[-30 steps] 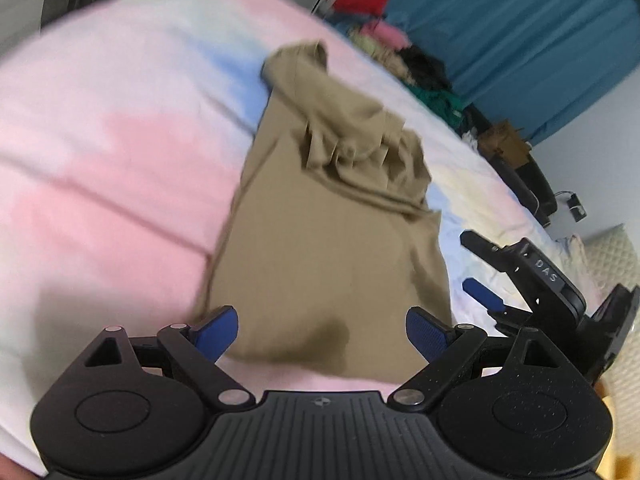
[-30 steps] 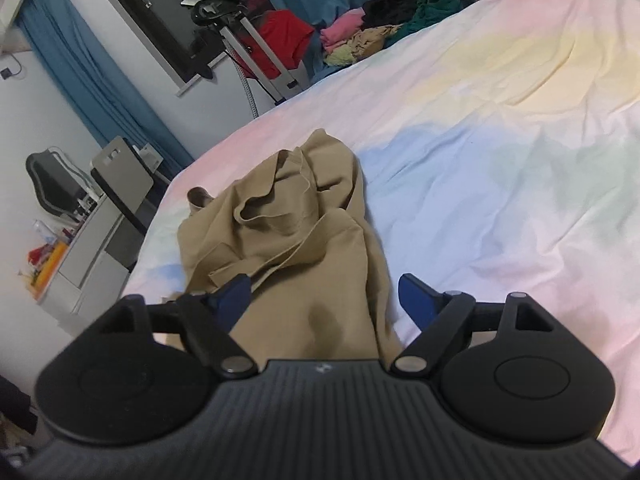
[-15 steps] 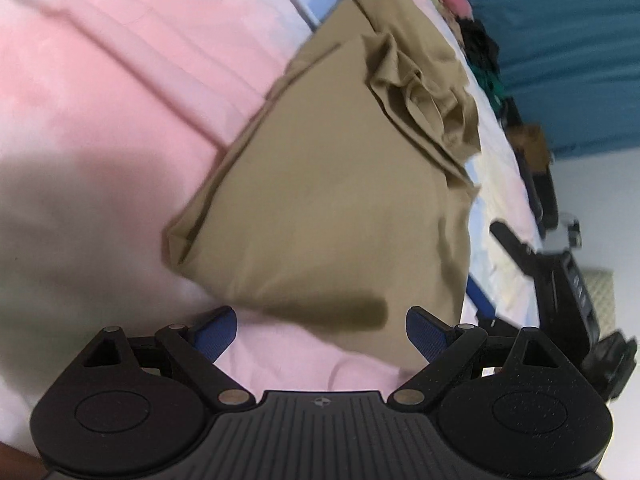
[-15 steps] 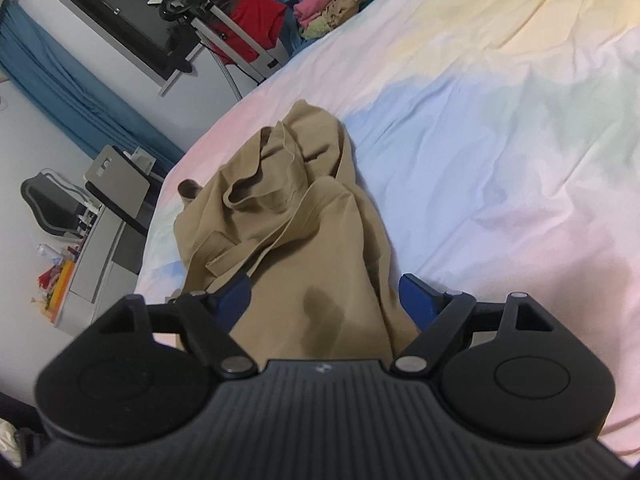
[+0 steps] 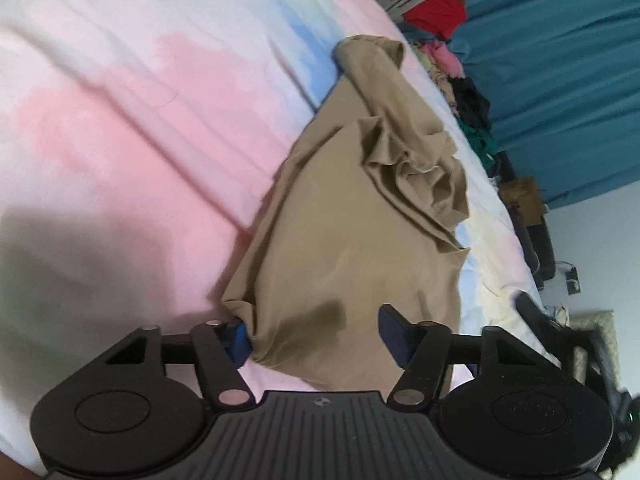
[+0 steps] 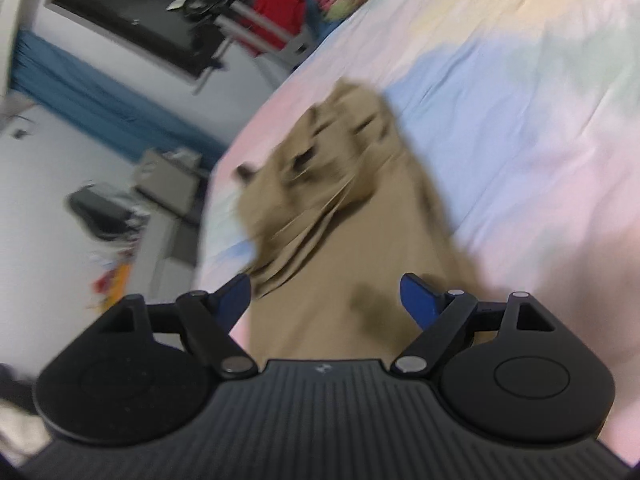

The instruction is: Fold clothes

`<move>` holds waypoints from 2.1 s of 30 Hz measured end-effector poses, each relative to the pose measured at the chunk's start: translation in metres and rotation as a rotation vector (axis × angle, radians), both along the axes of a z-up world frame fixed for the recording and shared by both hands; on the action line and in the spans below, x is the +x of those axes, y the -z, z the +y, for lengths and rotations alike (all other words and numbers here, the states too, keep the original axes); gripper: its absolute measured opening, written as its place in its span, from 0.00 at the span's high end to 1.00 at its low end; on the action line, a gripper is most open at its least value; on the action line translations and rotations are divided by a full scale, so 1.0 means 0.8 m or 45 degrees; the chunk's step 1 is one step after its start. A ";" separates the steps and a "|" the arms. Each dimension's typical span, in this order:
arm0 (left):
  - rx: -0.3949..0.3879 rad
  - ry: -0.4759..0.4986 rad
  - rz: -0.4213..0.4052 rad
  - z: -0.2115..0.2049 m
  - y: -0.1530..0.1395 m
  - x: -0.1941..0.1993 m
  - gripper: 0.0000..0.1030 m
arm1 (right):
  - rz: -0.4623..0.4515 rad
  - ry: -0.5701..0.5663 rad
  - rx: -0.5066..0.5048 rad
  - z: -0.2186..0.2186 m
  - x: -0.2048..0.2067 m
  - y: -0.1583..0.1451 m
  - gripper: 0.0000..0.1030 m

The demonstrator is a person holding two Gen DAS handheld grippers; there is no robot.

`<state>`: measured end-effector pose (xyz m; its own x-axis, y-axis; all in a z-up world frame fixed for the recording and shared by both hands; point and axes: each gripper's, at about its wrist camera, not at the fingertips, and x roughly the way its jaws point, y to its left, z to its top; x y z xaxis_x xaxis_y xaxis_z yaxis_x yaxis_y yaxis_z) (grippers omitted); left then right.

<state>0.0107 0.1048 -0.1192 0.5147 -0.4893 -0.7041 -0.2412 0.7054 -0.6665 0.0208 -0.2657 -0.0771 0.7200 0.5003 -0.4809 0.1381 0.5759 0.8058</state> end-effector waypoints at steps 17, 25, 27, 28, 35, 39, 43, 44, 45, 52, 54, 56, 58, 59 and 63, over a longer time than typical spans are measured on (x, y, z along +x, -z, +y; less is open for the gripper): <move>-0.234 -0.147 0.185 0.004 0.047 0.004 0.57 | 0.413 -0.169 0.422 0.041 -0.023 0.076 0.18; -0.281 -0.232 -0.010 0.018 0.025 0.002 0.92 | 0.395 -0.144 0.426 0.045 -0.025 0.092 0.18; -0.296 -0.242 -0.093 0.021 0.013 0.000 0.92 | 0.381 -0.119 0.441 0.045 -0.028 0.092 0.18; -0.299 -0.249 -0.127 0.021 0.008 0.000 0.92 | 0.376 -0.096 0.457 0.043 -0.030 0.092 0.19; -0.286 -0.249 -0.216 0.023 -0.007 -0.008 0.92 | 0.279 0.087 0.410 0.024 -0.041 0.079 0.26; -0.248 -0.233 -0.203 0.021 -0.005 -0.010 0.92 | 0.241 0.170 0.337 0.018 -0.042 0.074 0.70; -0.226 -0.223 -0.075 0.034 0.009 -0.016 0.81 | 0.176 0.213 0.243 0.010 -0.043 0.066 0.86; -0.239 -0.228 -0.044 0.035 0.016 -0.014 0.64 | 0.153 0.210 0.215 0.010 -0.044 0.063 0.86; -0.284 -0.228 -0.005 0.037 0.025 -0.009 0.45 | 0.134 0.205 0.189 0.009 -0.045 0.061 0.86; -0.422 -0.323 0.116 0.049 0.055 0.004 0.67 | 0.099 0.200 0.106 0.010 -0.039 0.058 0.87; -0.421 -0.324 0.064 0.047 0.047 0.002 0.87 | 0.044 0.196 0.077 0.012 -0.040 0.048 0.87; -0.421 -0.308 -0.010 0.046 0.036 -0.002 0.89 | -0.025 0.203 0.046 0.013 -0.042 0.037 0.87; -0.397 -0.274 -0.112 0.041 0.020 -0.006 0.90 | -0.086 0.213 0.035 0.011 -0.042 0.025 0.87; -0.364 -0.262 -0.168 0.037 0.010 -0.008 0.91 | -0.111 0.216 0.035 0.011 -0.043 0.019 0.87; -0.230 -0.248 -0.375 0.023 -0.034 -0.033 0.92 | -0.200 0.207 0.034 0.011 -0.051 -0.011 0.87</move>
<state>-0.0160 0.1233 -0.0923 0.7773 -0.4650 -0.4238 -0.1390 0.5300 -0.8365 -0.0199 -0.2573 -0.0680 0.8572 0.3825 -0.3448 0.0990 0.5347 0.8392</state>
